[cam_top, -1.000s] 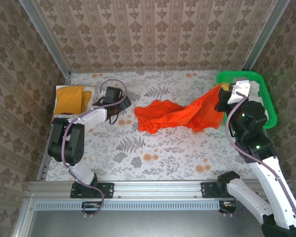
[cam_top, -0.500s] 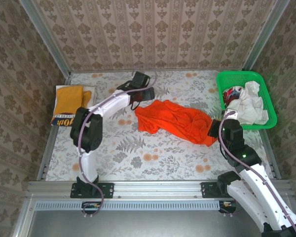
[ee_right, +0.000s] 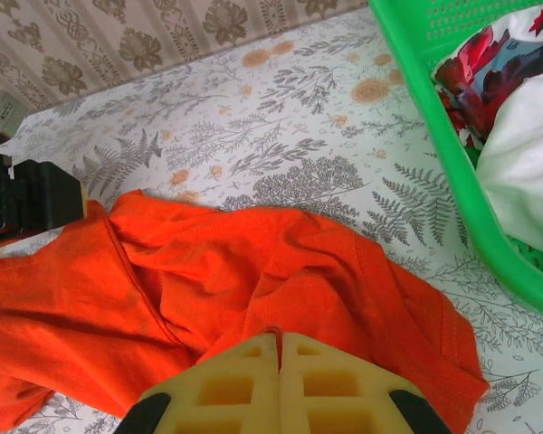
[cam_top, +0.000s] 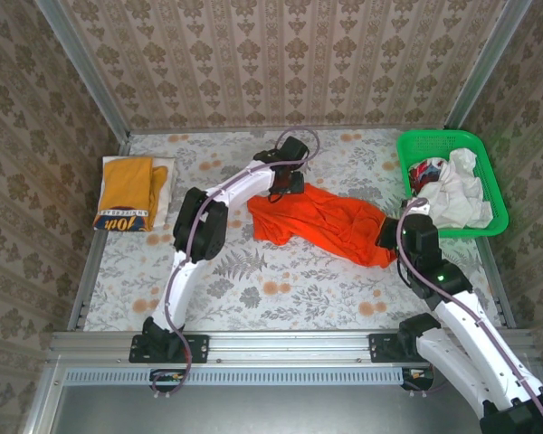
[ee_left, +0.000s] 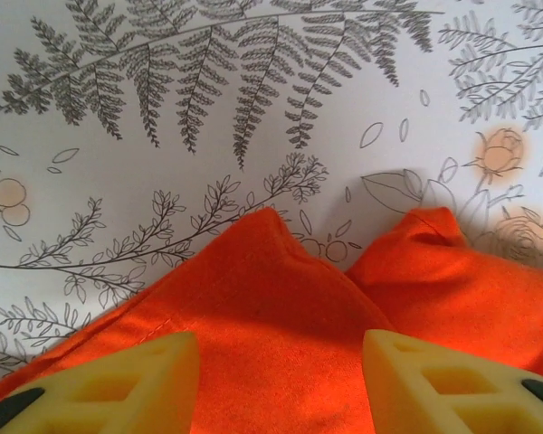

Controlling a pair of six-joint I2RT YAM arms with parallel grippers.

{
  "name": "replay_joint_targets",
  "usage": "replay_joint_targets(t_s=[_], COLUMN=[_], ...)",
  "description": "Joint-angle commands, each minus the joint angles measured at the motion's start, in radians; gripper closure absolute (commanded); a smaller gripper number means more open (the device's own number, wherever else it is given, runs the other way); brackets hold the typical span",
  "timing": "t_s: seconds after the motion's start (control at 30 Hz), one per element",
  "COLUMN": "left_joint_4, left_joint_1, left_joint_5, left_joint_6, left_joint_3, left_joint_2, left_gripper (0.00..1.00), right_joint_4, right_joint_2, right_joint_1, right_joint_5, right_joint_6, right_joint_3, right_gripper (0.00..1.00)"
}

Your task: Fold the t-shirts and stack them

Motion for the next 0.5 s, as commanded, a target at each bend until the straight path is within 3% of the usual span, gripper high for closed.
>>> replay_joint_targets(t_s=[0.0, 0.47], left_joint_4=[-0.043, -0.077], left_joint_1=[0.005, 0.009], left_joint_5=[0.020, 0.069], left_joint_6=[-0.029, -0.065], left_joint_3=[0.073, 0.182], left_joint_2=[0.032, 0.126], left_gripper=[0.49, 0.53], right_joint_4=[0.025, 0.048], right_joint_2=[-0.021, -0.027], right_joint_1=[-0.007, -0.007], right_joint_5=[-0.037, -0.069], right_joint_6=[0.035, 0.069], right_joint_3=[-0.031, -0.076], right_gripper=[1.00, 1.00])
